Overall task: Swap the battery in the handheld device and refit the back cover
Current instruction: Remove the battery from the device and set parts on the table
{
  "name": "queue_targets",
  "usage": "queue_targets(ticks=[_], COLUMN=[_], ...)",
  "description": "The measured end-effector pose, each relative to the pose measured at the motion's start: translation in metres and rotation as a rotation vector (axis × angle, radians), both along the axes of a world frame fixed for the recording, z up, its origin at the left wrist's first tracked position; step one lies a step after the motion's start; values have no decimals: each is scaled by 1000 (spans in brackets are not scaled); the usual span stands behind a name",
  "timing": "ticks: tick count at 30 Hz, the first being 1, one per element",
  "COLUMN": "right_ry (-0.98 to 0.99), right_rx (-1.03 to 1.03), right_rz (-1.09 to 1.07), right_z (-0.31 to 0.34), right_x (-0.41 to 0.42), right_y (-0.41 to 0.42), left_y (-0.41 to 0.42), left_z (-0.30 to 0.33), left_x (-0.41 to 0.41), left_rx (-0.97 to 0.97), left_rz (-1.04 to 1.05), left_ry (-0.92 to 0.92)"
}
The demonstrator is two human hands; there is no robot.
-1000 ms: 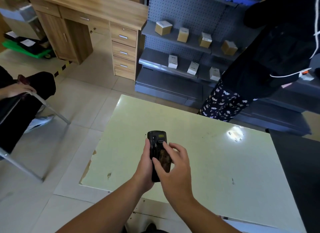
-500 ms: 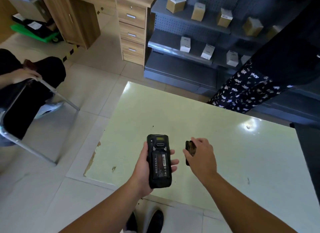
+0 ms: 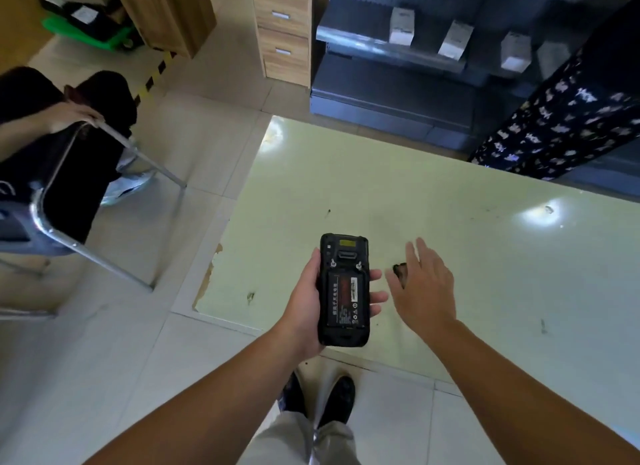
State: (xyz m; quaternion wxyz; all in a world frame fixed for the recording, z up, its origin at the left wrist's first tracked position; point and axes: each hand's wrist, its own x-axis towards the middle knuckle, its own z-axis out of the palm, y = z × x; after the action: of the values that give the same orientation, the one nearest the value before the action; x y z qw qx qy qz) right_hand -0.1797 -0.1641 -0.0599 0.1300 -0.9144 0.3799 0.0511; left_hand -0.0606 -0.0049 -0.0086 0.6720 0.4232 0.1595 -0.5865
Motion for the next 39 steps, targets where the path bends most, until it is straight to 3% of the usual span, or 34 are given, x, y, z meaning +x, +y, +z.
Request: queue_targets(ticks=[2, 4, 6, 8, 12, 21, 26, 31, 39], right_ry=[-352, -496, -449, -320, -172, -189, -148, -288, -314], right_rx=[67, 40, -8, -49, -45, -19, -304, -349, -336], right_rz=[211, 584, 814, 904, 908, 877, 1031, 1032, 958], right_z=[51, 100, 132, 145, 157, 174, 167, 165, 165], right_x=[7, 4, -3, -9, -14, -19, -25, -33, -33], right_y=[8, 23, 37, 41, 39, 41, 47, 44, 44], left_y=[2, 4, 6, 6, 6, 10, 9, 9, 2], left_z=[11, 24, 34, 42, 56, 73, 69, 62, 63], left_x=[-2, -4, -7, -11, -15, -21, -24, -26, -23], left_rx=[27, 26, 18, 19, 35, -2, 21, 20, -19], left_rz=[-13, -19, -30, -44, -80, -102, -110, -78, -72], left_ry=[-27, -34, -30, -50, -75, -79, -50, -14, -27])
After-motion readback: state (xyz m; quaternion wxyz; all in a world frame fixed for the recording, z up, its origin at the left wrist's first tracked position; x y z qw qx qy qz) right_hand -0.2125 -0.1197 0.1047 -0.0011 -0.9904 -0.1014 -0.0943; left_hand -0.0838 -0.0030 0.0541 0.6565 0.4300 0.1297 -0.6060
